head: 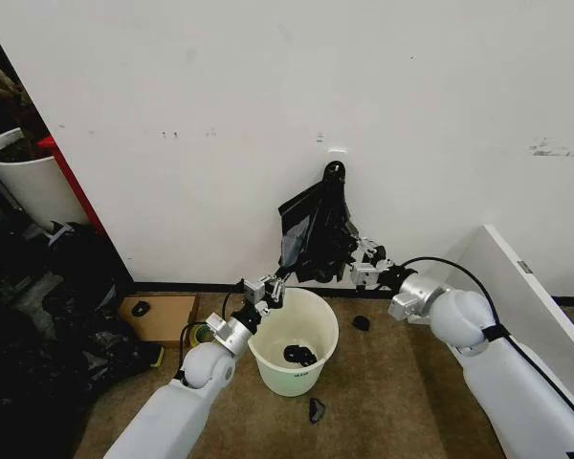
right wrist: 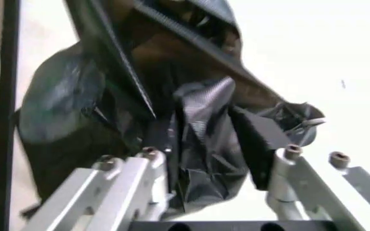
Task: Place the garbage bag over the trash bin.
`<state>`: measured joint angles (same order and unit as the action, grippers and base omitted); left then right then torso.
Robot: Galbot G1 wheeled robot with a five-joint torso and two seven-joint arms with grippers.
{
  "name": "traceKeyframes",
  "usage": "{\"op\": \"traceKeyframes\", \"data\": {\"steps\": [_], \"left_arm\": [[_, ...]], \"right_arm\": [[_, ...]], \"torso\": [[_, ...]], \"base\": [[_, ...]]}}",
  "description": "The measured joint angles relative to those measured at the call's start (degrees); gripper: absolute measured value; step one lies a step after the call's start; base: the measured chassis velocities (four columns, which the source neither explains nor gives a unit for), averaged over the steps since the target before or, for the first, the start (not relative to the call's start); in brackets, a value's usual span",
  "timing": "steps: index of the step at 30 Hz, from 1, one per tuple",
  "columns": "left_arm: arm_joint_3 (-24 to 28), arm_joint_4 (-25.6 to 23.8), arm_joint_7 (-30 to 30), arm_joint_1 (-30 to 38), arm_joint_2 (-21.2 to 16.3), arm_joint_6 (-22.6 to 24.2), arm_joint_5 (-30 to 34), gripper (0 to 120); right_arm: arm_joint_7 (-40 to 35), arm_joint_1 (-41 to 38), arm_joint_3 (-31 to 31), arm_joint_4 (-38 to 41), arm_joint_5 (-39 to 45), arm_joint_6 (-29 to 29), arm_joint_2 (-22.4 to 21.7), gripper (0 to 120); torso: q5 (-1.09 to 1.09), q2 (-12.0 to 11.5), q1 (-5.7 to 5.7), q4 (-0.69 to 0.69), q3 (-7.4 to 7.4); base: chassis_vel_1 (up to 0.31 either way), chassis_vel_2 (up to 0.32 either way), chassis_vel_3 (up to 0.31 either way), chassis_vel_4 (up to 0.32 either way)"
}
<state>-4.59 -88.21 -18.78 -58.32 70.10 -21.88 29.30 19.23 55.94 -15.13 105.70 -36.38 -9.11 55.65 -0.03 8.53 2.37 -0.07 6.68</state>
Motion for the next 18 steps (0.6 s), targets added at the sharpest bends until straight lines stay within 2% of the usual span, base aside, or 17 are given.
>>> {"op": "traceKeyframes", "data": {"steps": [1, 4, 6, 8, 9, 14, 16, 17, 18], "left_arm": [[0.00, 0.00, 0.00, 0.00, 0.00, 0.00, 0.00, 0], [0.01, 0.00, 0.00, -0.15, -0.05, -0.04, -0.19, 0], [0.04, 0.01, 0.00, -0.17, -0.07, -0.05, -0.24, 0], [0.06, 0.03, 0.00, -0.17, -0.08, -0.06, -0.25, 0], [0.09, 0.07, 0.00, -0.15, -0.11, -0.06, -0.26, 0], [0.32, 0.39, 0.00, 0.19, -0.25, -0.08, -0.28, 0], [0.38, 0.47, -0.01, 0.26, -0.26, -0.08, -0.29, 0], [0.49, 0.61, -0.02, 0.39, -0.27, -0.08, -0.29, 0], [0.77, 0.91, -0.05, 0.85, -0.28, -0.08, -0.29, 0]], "right_arm": [[0.00, 0.00, 0.00, 0.00, 0.00, 0.00, 0.00, 26], [-4.22, 0.71, 1.12, -0.10, 3.85, 0.10, 0.24, 15], [-7.81, 1.26, 2.43, -0.41, 9.25, 1.08, 0.43, 6], [-9.14, 1.42, 2.94, -0.51, 11.60, 1.60, 0.51, 4], [-11.38, 1.65, 3.79, -0.68, 16.03, 2.41, 0.68, 0], [-22.49, 2.09, 7.89, -1.66, 43.14, 5.16, 2.43, 0], [-23.07, 2.13, 8.14, -1.76, 46.46, 4.98, 2.69, 0], [-23.66, 2.24, 8.43, -1.91, 51.45, 4.48, 3.09, 0], [-23.56, 2.55, 8.63, -2.58, 61.78, 2.46, 4.17, 0]], "torso": [[0.00, 0.00, 0.00, 0.00, 0.00], [0.00, 0.00, 0.00, 0.00, 0.00], [0.00, 0.00, 0.00, 0.00, 0.00], [0.00, 0.00, 0.00, 0.00, 0.00], [0.00, 0.00, 0.00, 0.00, 0.00], [0.00, 0.00, 0.00, 0.00, 0.00], [0.00, 0.00, 0.00, 0.01, 0.00], [0.00, 0.00, 0.00, 0.01, 0.00], [0.00, 0.00, 0.00, 0.00, 0.00]], "base": [[0.000, 0.000, 0.000, 0.000], [0.000, 0.000, 0.000, 0.000], [0.000, 0.000, 0.000, 0.000], [0.000, 0.000, 0.000, 0.000], [0.000, 0.000, 0.000, 0.000], [0.000, 0.000, 0.000, 0.000], [0.000, 0.000, 0.000, 0.000], [0.000, 0.000, 0.000, 0.000], [0.000, 0.000, 0.000, 0.000]]}}
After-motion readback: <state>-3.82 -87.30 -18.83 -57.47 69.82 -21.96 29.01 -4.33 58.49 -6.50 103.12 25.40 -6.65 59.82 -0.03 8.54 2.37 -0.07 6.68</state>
